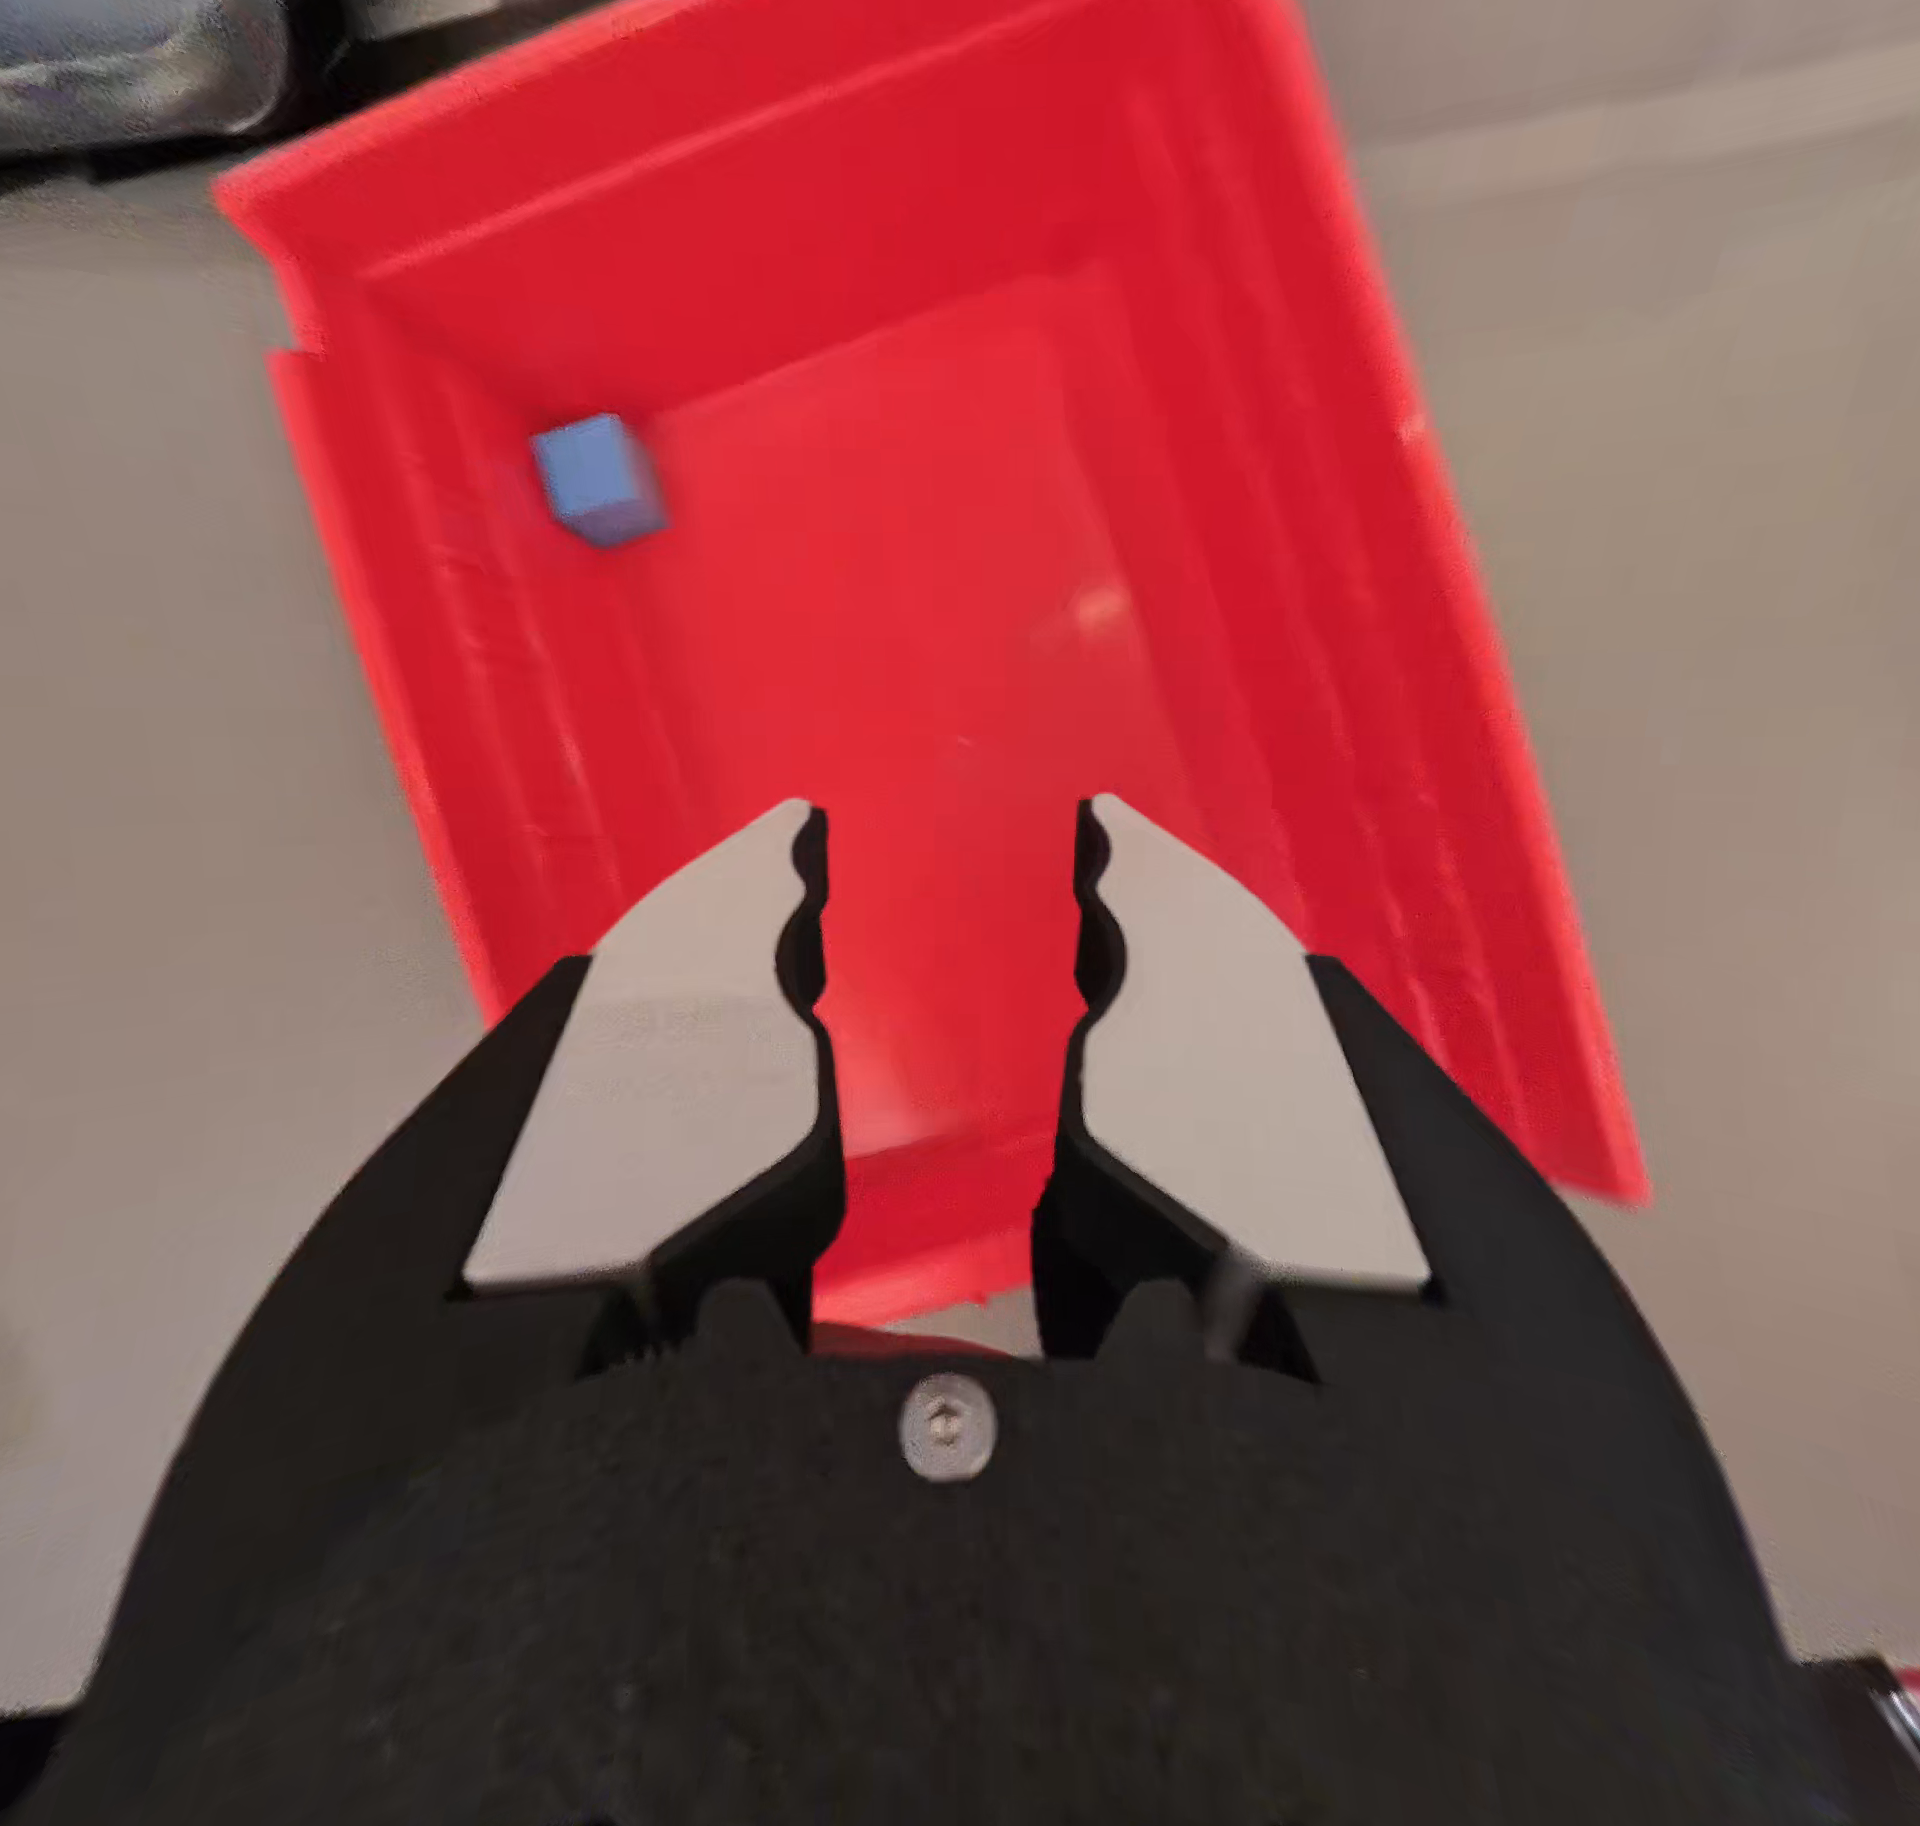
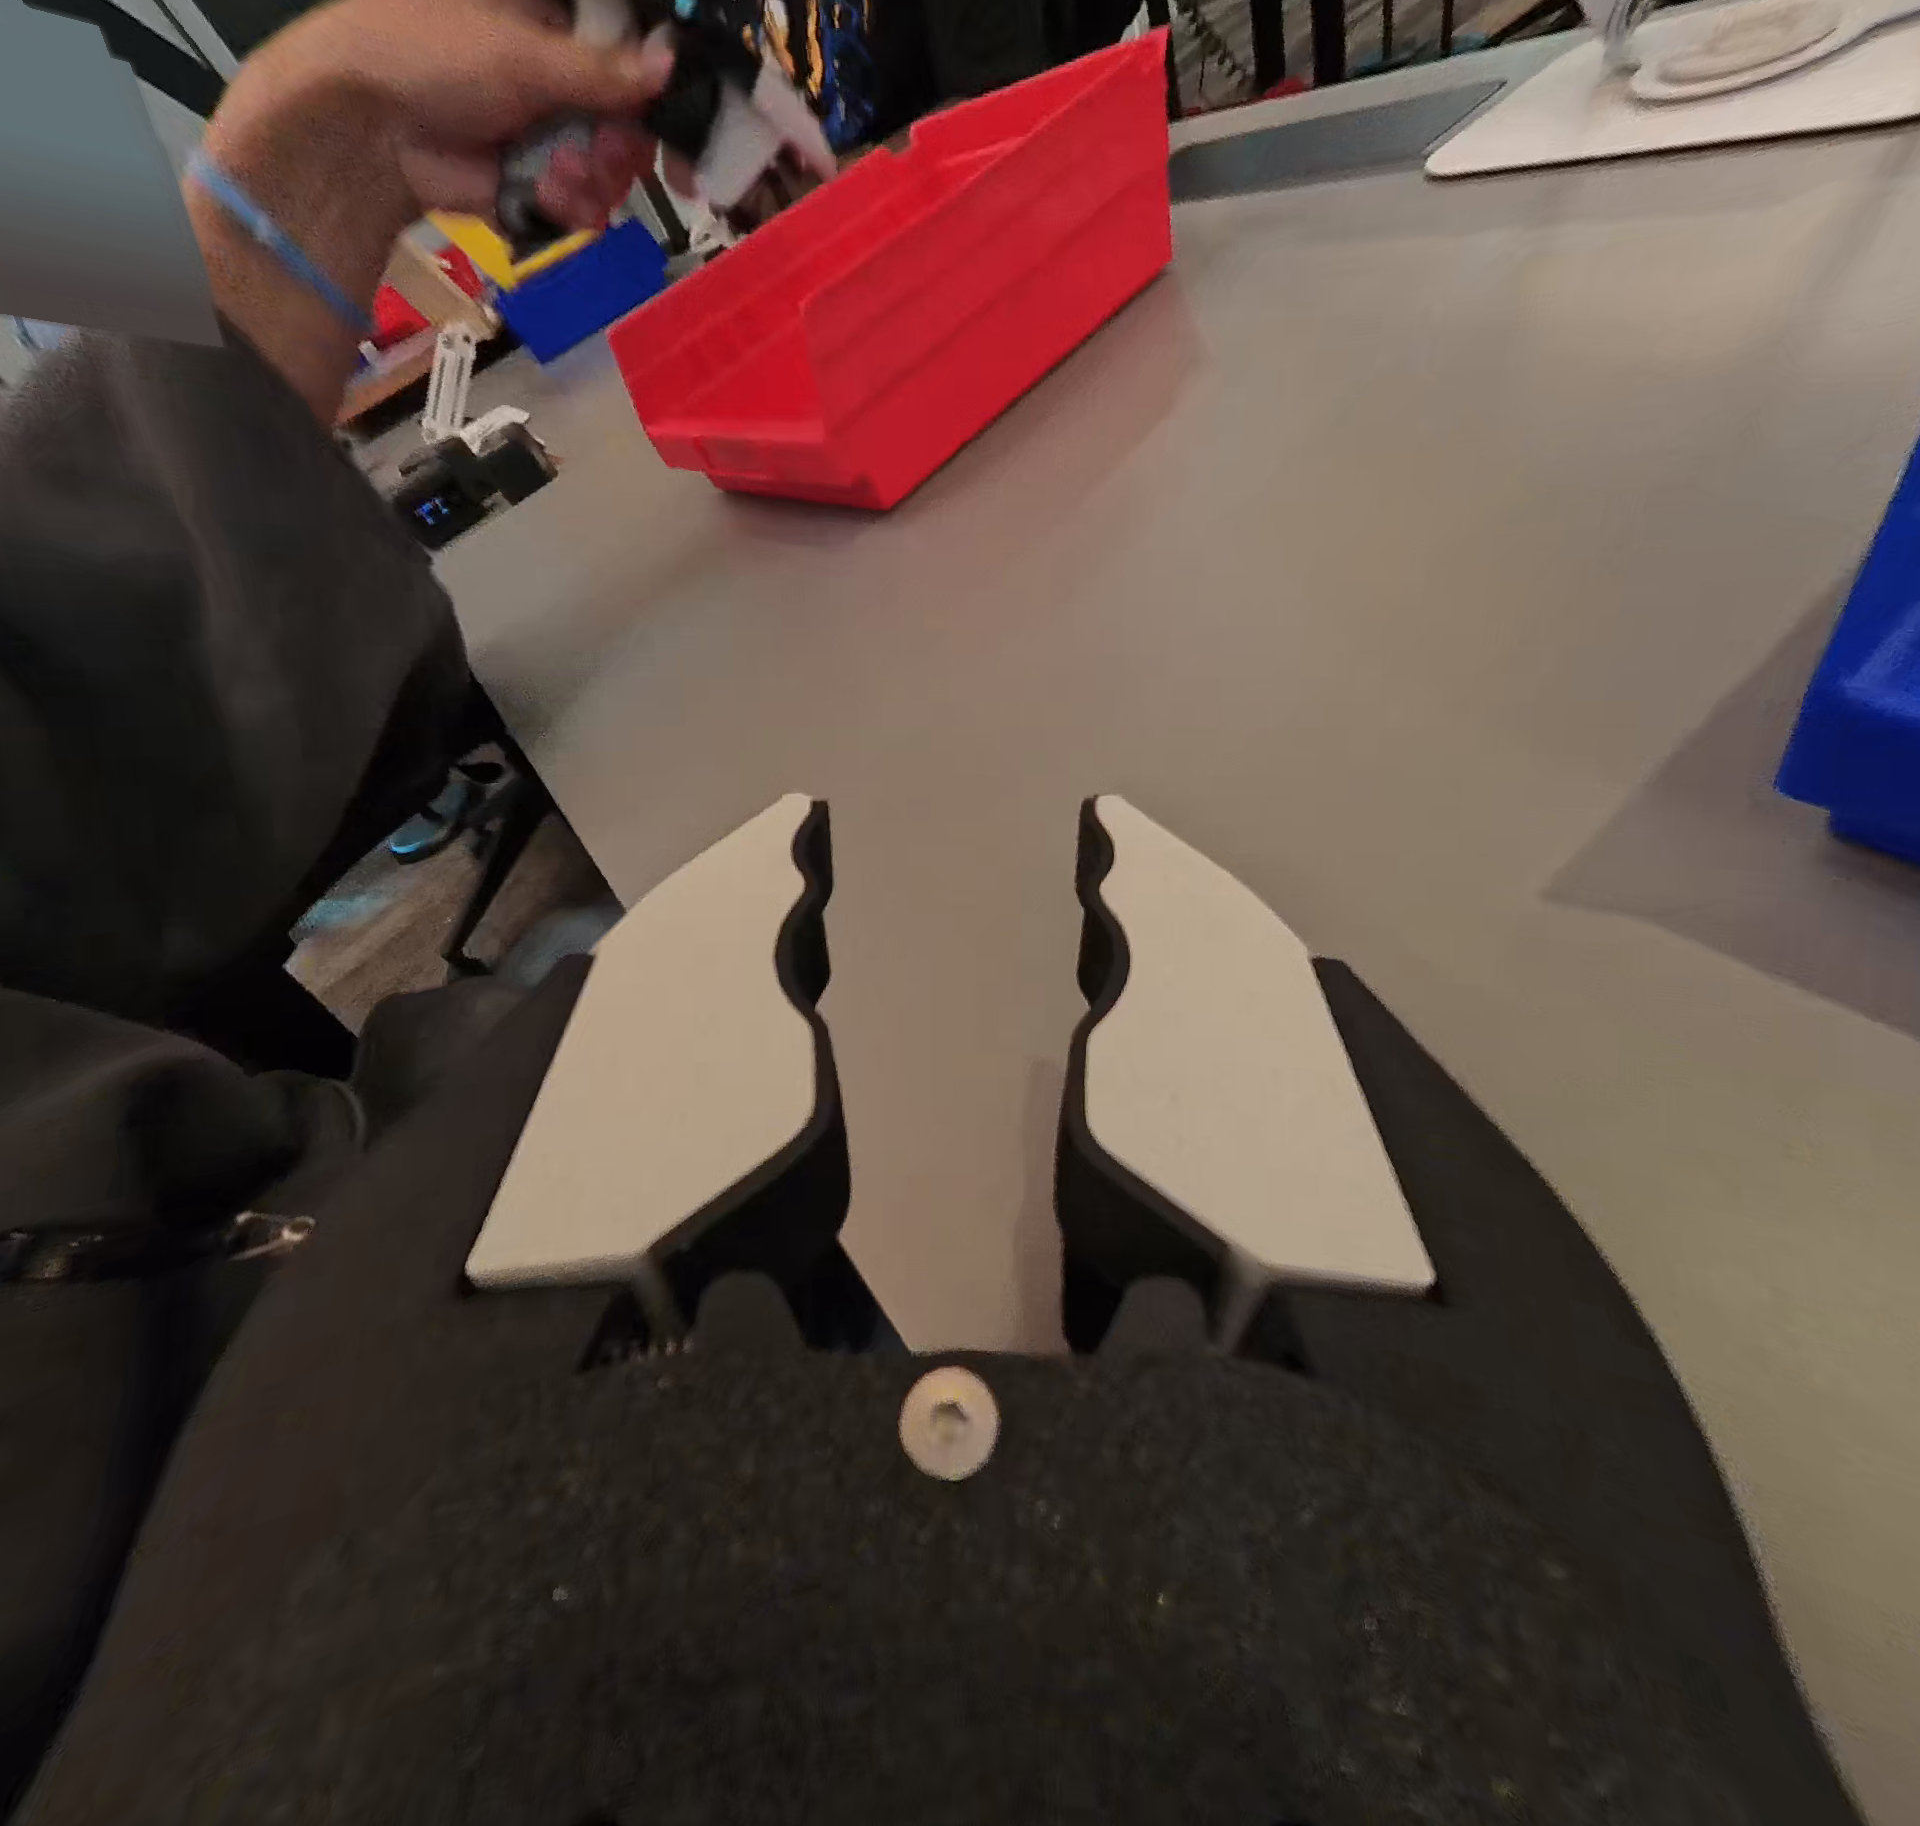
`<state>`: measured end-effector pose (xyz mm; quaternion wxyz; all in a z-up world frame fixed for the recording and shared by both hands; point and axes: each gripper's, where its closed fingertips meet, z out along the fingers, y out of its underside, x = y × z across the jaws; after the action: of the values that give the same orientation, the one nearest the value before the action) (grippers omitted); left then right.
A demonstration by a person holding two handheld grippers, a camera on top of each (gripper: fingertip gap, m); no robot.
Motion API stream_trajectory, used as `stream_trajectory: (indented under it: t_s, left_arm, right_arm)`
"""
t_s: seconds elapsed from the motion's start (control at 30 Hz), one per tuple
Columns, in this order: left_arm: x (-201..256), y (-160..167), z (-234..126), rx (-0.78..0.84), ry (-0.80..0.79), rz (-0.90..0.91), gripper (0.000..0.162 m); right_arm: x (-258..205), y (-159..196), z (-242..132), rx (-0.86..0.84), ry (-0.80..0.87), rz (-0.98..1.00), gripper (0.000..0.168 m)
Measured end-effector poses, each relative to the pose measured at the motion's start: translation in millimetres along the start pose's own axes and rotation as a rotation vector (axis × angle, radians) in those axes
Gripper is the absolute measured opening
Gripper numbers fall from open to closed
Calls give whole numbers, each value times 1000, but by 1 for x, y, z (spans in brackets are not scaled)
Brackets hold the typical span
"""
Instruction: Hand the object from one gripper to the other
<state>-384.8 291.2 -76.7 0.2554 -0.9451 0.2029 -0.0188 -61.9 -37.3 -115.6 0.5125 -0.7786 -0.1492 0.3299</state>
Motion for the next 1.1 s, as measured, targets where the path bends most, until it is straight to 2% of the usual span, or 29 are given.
stream_trajectory:
  t_s: [0.17, 0.27, 0.4, 0.5, 0.7, 0.87, 0.93, 1.1]
  left_arm:
    - [-42, -37, 64, -229, -39, -105, 42]
    - [-65, -41, 93, -316, -118, -140, 42]
    - [-83, -41, 115, -368, -223, -98, 44]
    - [-91, -39, 125, -380, -277, -67, 50]
    - [-94, -38, 140, -367, -272, -102, 46]
    - [-83, -33, 142, -386, -243, -76, 61]
    - [-77, -35, 139, -378, -221, -70, 52]
    - [-80, -34, 137, -384, -239, -39, 52]
  right_arm:
    - [-2, 17, 7, -79, 18, -85, 44]
    - [-9, 16, 8, -84, -11, -85, 43]
    - [-3, 23, 10, -118, 26, -133, 43]
    - [-6, 25, 13, -118, 2, -115, 43]
    - [-9, 33, 19, -158, -13, -113, 42]
    - [-11, 38, 21, -185, -5, -147, 41]
    - [-13, 37, 21, -181, -12, -153, 41]
    - [-15, 39, 22, -192, -23, -147, 41]
